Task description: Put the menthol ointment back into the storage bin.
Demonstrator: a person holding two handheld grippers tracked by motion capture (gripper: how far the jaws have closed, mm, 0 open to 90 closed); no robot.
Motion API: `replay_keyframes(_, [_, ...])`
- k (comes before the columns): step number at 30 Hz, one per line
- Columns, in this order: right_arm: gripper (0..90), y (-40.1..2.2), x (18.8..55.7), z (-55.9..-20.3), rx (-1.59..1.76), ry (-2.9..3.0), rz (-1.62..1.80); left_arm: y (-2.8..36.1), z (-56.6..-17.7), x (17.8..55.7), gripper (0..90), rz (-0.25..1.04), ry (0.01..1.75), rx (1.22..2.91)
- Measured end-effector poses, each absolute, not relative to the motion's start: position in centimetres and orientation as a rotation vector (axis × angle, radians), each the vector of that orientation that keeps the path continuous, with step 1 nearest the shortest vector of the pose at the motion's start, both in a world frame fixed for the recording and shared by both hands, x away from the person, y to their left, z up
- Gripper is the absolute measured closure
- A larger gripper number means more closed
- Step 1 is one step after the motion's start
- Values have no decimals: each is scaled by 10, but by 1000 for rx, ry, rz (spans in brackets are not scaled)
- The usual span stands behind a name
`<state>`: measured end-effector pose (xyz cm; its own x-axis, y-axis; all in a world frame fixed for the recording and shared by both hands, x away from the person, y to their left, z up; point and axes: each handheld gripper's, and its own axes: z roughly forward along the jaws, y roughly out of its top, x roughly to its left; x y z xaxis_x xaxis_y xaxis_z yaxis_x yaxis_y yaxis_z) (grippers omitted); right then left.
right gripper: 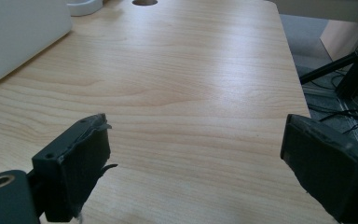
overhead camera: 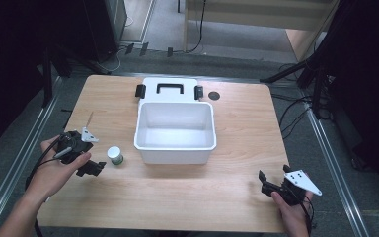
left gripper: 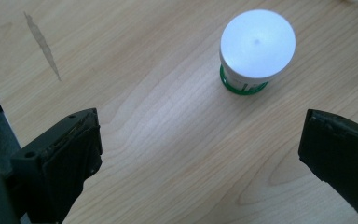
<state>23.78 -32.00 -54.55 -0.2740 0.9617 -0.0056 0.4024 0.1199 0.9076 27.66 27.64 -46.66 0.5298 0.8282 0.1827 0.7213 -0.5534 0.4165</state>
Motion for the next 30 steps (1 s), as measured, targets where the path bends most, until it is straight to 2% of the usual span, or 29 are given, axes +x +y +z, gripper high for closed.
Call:
replay_keyframes(7, [83,-320,238,-546,1327,1767,1128,264,-465,283,0,475,1320,2581])
replay_keyframes(14, [83,-320,238,-546,1322,1770,1132,249,-464,292,0,399,1270,2660])
replay_keyframes(21, [83,-321,237,-545,1315,1773,1137,238,-467,304,67,382,1168,2766])
replay_keyframes(24, [83,-320,238,-546,1311,1772,1137,237,-468,309,142,366,1122,2782])
replay_keyframes(30, [83,-320,238,-546,1313,1774,1136,235,-475,318,226,326,1094,2807])
